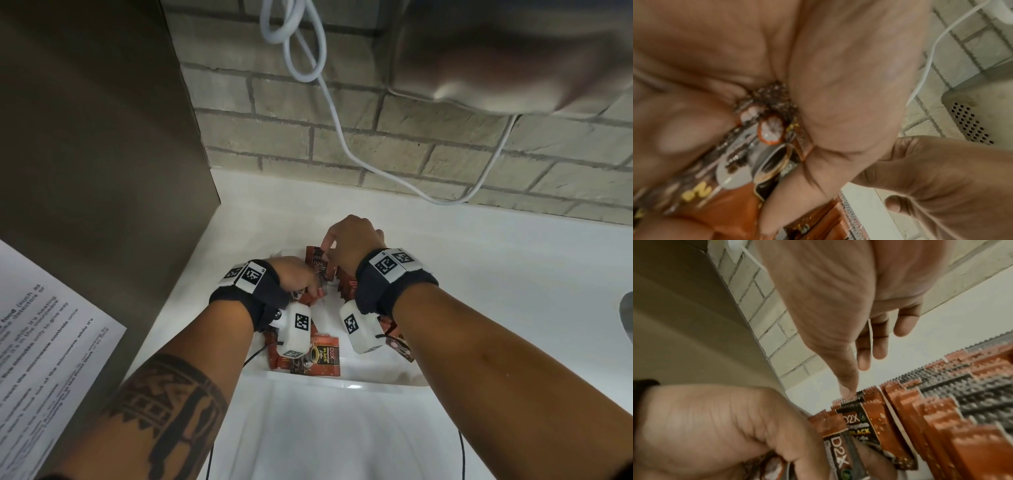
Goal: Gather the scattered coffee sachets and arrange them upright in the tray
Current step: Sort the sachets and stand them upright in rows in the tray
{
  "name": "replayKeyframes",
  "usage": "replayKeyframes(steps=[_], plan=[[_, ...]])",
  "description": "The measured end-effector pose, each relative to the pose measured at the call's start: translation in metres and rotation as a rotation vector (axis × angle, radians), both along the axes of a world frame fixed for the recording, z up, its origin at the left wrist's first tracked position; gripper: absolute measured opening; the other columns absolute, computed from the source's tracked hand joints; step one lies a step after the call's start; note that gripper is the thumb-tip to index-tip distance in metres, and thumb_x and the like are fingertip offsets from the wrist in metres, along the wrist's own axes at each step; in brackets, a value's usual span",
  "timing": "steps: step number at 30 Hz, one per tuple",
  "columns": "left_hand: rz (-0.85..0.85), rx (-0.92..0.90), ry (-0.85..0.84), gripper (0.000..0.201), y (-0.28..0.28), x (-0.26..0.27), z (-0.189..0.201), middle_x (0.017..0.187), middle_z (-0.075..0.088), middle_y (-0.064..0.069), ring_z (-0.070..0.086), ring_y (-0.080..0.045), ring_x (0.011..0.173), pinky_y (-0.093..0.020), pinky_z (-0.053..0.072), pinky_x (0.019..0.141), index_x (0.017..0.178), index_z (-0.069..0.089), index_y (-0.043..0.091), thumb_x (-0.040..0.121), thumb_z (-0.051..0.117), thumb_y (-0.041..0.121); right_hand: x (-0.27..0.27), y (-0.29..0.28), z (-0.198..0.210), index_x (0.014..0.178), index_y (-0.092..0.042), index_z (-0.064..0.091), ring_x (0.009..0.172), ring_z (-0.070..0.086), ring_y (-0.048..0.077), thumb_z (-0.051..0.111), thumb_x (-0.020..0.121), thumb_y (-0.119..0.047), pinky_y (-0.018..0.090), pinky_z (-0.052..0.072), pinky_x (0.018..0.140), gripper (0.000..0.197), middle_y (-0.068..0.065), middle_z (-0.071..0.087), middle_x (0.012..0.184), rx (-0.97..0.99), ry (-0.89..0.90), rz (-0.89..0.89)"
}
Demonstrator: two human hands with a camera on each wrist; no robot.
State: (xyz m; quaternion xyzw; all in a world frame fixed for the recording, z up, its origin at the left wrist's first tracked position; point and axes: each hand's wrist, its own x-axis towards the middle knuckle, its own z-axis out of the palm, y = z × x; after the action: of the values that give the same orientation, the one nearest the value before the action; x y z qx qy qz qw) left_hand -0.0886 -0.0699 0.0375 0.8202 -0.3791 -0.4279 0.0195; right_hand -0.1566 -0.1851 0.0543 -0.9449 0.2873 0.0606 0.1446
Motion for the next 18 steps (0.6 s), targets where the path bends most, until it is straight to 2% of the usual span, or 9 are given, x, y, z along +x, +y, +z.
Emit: replayKeyframes(steps=[3, 6, 8, 10, 12, 13, 15, 16, 18], plan=[[0.023, 0.004, 0.008, 0.025, 0.001, 0.0, 0.0, 0.108, 0.058, -0.009, 0.05, -0.022, 0.1, -0.03, 0.041, 0.089, 0.11, 0.066, 0.007, 0.099, 0.057, 0.027, -0.004, 0.0, 0.009, 0.102, -0.019, 0.072, 0.105, 0.057, 0.023, 0.058, 0.088, -0.018, 0.041, 0.047, 0.095, 0.02, 0.001, 0.063, 0.109, -0.022, -0.018, 0.021], [0.07, -0.005, 0.016, 0.019, 0.002, 0.001, 0.0, 0.11, 0.059, -0.008, 0.05, -0.022, 0.1, -0.034, 0.043, 0.097, 0.103, 0.065, 0.011, 0.097, 0.058, 0.028, -0.01, 0.001, 0.019, 0.099, -0.017, 0.073, 0.1, 0.059, 0.022, 0.053, 0.089, -0.015, 0.04, 0.049, 0.091, 0.022, 0.001, 0.065, 0.106, -0.039, -0.031, 0.034], [0.114, -0.029, 0.029, 0.016, 0.003, 0.0, 0.004, 0.105, 0.058, -0.006, 0.051, -0.022, 0.096, -0.033, 0.044, 0.09, 0.087, 0.062, 0.013, 0.096, 0.06, 0.027, -0.014, 0.003, 0.024, 0.098, -0.016, 0.073, 0.099, 0.06, 0.022, 0.053, 0.089, -0.015, 0.039, 0.05, 0.091, 0.022, 0.001, 0.066, 0.104, -0.035, -0.033, 0.038], [0.181, -0.07, 0.07, 0.016, 0.005, -0.001, 0.008, 0.1, 0.057, -0.006, 0.052, -0.022, 0.094, -0.03, 0.041, 0.08, 0.08, 0.059, 0.016, 0.094, 0.062, 0.024, -0.02, 0.004, 0.029, 0.096, -0.015, 0.074, 0.099, 0.061, 0.022, 0.054, 0.088, -0.015, 0.039, 0.05, 0.091, 0.022, 0.001, 0.067, 0.103, -0.022, -0.051, 0.036], [0.249, -0.113, 0.144, 0.01, 0.011, 0.0, 0.013, 0.103, 0.059, -0.01, 0.052, -0.024, 0.095, -0.032, 0.042, 0.082, 0.084, 0.062, 0.013, 0.092, 0.063, 0.019, -0.026, 0.005, 0.032, 0.093, -0.015, 0.075, 0.098, 0.062, 0.022, 0.059, 0.087, -0.018, 0.039, 0.051, 0.091, 0.018, 0.001, 0.07, 0.101, 0.041, -0.068, 0.034], [0.306, -0.155, 0.226, 0.01, 0.016, 0.001, 0.015, 0.108, 0.062, -0.016, 0.054, -0.027, 0.097, -0.035, 0.045, 0.085, 0.089, 0.065, 0.007, 0.089, 0.064, 0.017, -0.029, 0.006, 0.034, 0.092, -0.015, 0.076, 0.097, 0.063, 0.021, 0.063, 0.087, -0.021, 0.037, 0.052, 0.09, 0.015, 0.0, 0.071, 0.1, 0.096, -0.074, 0.038], [0.442, -0.253, 0.45, 0.029, 0.025, 0.006, 0.016, 0.115, 0.065, -0.028, 0.059, -0.033, 0.097, -0.039, 0.051, 0.085, 0.106, 0.068, -0.009, 0.085, 0.064, 0.011, -0.034, 0.009, 0.036, 0.095, -0.014, 0.076, 0.097, 0.064, 0.021, 0.068, 0.089, -0.029, 0.032, 0.052, 0.086, 0.018, 0.001, 0.072, 0.1, 0.192, -0.067, 0.05], [0.495, -0.313, 0.572, 0.03, 0.029, 0.006, 0.018, 0.11, 0.066, -0.028, 0.061, -0.034, 0.094, -0.038, 0.054, 0.079, 0.111, 0.066, -0.012, 0.088, 0.061, 0.006, -0.036, 0.01, 0.036, 0.097, -0.013, 0.075, 0.097, 0.064, 0.021, 0.068, 0.089, -0.031, 0.03, 0.051, 0.084, 0.021, 0.002, 0.072, 0.101, 0.227, -0.061, 0.055], [0.553, -0.428, 0.738, 0.02, 0.036, 0.004, 0.023, 0.098, 0.071, -0.02, 0.066, -0.03, 0.09, -0.032, 0.061, 0.071, 0.11, 0.066, -0.006, 0.094, 0.055, -0.005, -0.039, 0.011, 0.035, 0.096, -0.015, 0.073, 0.096, 0.065, 0.02, 0.068, 0.09, -0.03, 0.029, 0.05, 0.079, 0.016, 0.001, 0.072, 0.097, 0.303, -0.09, 0.031]])
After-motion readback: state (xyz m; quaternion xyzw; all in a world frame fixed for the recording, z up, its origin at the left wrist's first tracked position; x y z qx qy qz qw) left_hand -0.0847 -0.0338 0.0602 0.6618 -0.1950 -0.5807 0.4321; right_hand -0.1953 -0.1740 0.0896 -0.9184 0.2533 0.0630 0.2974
